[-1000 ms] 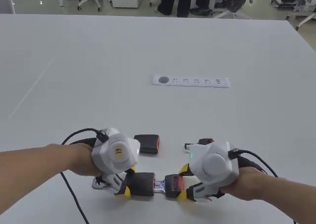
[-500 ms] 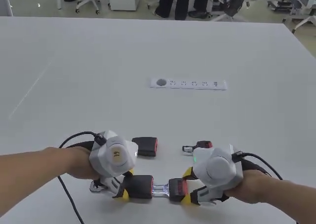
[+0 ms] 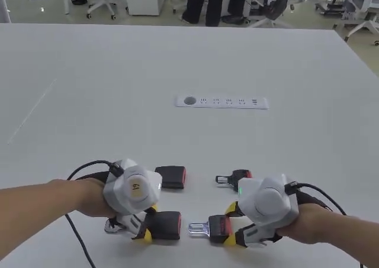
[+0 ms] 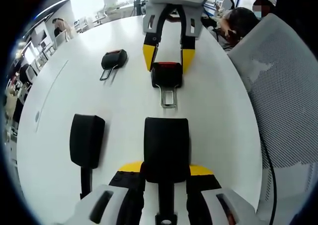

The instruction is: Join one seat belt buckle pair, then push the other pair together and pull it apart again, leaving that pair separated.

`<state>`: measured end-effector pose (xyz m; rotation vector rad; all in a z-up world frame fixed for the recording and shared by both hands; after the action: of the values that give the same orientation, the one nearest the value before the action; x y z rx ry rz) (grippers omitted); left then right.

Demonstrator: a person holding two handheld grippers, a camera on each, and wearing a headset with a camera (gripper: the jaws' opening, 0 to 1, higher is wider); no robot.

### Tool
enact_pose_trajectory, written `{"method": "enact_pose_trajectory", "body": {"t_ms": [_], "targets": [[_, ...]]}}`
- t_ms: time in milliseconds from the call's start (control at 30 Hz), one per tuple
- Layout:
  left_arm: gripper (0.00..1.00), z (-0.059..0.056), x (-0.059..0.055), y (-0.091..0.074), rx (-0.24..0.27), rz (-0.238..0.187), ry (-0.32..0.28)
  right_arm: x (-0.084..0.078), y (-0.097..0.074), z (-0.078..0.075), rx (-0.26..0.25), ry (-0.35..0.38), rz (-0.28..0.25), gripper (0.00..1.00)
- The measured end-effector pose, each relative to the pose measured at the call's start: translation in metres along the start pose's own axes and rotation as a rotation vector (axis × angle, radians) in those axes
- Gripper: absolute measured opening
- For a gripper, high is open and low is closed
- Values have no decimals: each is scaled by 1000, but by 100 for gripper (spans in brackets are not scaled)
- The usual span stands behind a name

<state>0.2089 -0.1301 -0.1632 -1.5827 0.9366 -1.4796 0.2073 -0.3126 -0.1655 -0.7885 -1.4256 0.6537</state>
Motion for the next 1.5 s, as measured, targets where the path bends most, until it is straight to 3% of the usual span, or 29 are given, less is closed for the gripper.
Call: {"method": "enact_pose_trajectory", "body": {"t_ms": [933,1500], "targets": [[33,1,-1,0,0,15,6,-36,-28,-7,-4,21,49,30],[33,0,1,1,4,19,-8,-42,-34,-7,-10,26,58,31]]}}
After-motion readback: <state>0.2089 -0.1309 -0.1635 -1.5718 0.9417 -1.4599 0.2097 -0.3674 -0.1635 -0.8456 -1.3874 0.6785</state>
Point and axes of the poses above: the centre of the closed fingertips' face, and the gripper's own axes: y roughly forward along the fingers, z roughly to its left, x roughly out of its top, the point moved 5 cm from there along -y, roughly backward along the fingers, and after that the axes turned 3 degrees about -z, right-handed, at the moved point
